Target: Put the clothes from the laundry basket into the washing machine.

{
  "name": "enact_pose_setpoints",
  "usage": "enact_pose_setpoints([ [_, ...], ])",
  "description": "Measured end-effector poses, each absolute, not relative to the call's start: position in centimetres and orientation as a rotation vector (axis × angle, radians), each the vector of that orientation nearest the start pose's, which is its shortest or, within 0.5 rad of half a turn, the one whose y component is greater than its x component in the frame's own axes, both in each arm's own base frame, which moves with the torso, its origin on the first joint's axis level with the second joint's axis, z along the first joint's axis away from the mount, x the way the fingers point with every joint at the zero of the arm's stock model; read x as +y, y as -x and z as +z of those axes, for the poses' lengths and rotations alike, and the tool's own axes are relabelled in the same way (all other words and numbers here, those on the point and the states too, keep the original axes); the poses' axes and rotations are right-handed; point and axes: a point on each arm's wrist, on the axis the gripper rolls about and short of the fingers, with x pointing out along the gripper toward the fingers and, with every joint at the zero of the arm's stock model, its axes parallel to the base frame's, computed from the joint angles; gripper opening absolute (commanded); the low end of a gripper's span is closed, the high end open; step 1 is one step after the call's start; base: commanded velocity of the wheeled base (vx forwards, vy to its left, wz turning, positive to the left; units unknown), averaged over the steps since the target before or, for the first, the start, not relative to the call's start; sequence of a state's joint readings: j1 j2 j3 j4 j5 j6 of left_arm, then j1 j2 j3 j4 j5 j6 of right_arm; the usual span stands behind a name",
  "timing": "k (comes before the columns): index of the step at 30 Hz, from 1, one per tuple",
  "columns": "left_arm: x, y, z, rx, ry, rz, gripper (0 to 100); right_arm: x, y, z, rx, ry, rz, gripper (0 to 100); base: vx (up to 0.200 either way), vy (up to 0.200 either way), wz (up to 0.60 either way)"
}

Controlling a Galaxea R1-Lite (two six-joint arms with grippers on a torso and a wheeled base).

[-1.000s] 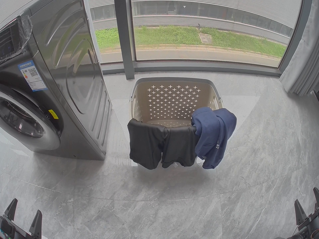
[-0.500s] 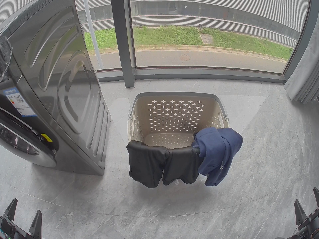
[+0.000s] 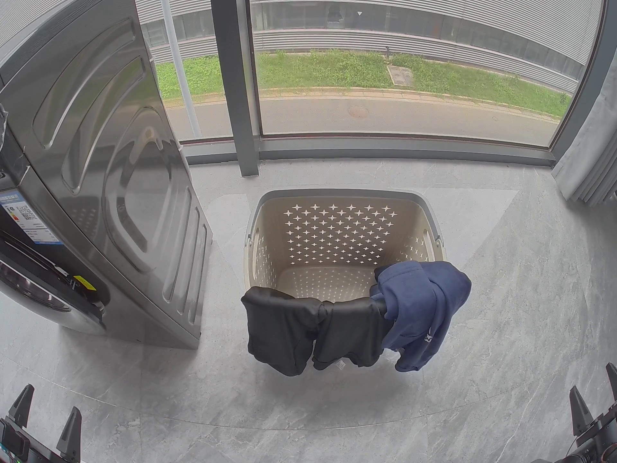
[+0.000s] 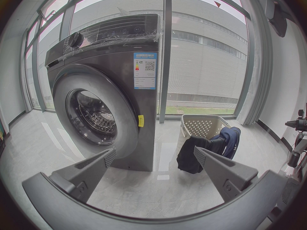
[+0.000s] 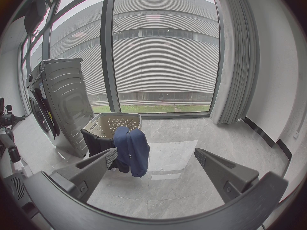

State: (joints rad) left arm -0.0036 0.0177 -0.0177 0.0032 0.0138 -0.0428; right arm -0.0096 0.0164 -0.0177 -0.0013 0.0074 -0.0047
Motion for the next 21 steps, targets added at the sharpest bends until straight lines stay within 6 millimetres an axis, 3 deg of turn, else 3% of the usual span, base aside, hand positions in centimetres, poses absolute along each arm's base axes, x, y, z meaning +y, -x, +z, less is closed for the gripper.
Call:
enact_pose_setpoints([
  [13, 0.04, 2.27, 8.05, 0.003, 0.042, 0.011, 100, 0.04, 2.29, 8.08, -0.002, 0.004, -0.002, 100, 0.000, -0.015, 0.00],
  [21, 0.04, 2.28, 8.05, 0.003, 0.042, 0.010, 100, 0.04, 2.29, 8.08, -0.002, 0.004, -0.001, 100, 0.200, 0.000, 0.00],
])
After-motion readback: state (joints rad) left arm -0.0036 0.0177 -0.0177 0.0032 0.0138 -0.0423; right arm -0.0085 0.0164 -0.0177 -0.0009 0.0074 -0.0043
